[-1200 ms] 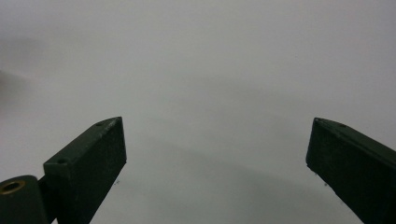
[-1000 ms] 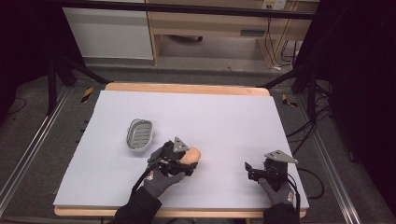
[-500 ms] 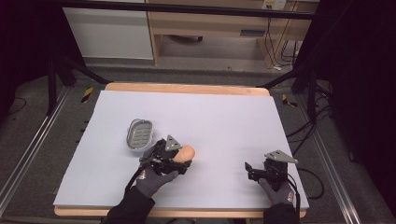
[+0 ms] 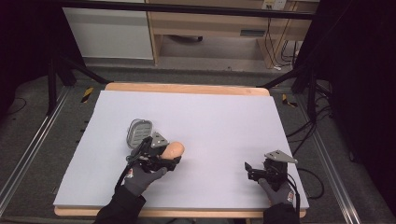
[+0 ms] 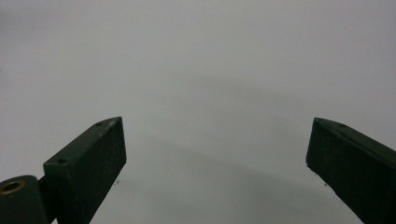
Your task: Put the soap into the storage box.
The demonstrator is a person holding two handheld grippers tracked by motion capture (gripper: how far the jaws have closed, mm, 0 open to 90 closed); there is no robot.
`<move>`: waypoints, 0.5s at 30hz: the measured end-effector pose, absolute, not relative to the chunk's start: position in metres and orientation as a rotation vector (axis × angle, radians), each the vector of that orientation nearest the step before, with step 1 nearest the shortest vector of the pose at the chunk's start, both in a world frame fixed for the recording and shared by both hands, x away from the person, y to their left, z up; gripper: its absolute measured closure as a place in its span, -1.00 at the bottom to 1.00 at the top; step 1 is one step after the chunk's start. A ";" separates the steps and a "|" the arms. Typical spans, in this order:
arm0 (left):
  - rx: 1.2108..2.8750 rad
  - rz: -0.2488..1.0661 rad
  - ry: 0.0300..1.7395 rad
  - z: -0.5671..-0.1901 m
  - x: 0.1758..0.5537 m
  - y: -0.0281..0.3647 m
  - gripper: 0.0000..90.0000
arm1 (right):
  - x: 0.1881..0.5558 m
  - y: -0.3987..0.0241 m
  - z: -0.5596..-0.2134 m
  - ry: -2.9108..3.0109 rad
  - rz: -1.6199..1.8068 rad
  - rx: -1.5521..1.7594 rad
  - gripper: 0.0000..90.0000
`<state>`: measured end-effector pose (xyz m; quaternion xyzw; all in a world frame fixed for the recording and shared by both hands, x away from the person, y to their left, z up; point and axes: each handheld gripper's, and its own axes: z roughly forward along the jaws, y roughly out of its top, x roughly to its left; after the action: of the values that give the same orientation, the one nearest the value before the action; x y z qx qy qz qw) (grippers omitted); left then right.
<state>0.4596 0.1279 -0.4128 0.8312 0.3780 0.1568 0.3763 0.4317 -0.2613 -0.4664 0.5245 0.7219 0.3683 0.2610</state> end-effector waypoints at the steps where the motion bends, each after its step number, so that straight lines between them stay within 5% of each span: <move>1: 2.125 0.405 0.970 -0.412 0.460 0.129 -0.29 | 0.432 -0.261 -0.466 1.954 0.998 1.418 -0.88; 15: 2.081 0.440 1.011 -0.400 0.468 0.148 -0.29 | 0.432 -0.261 -0.466 1.953 1.001 1.420 -0.88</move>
<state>0.4677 0.1477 -0.3997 0.8161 0.3964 0.1727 0.3835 0.4317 -0.2612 -0.4663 0.5244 0.7213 0.3697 0.2608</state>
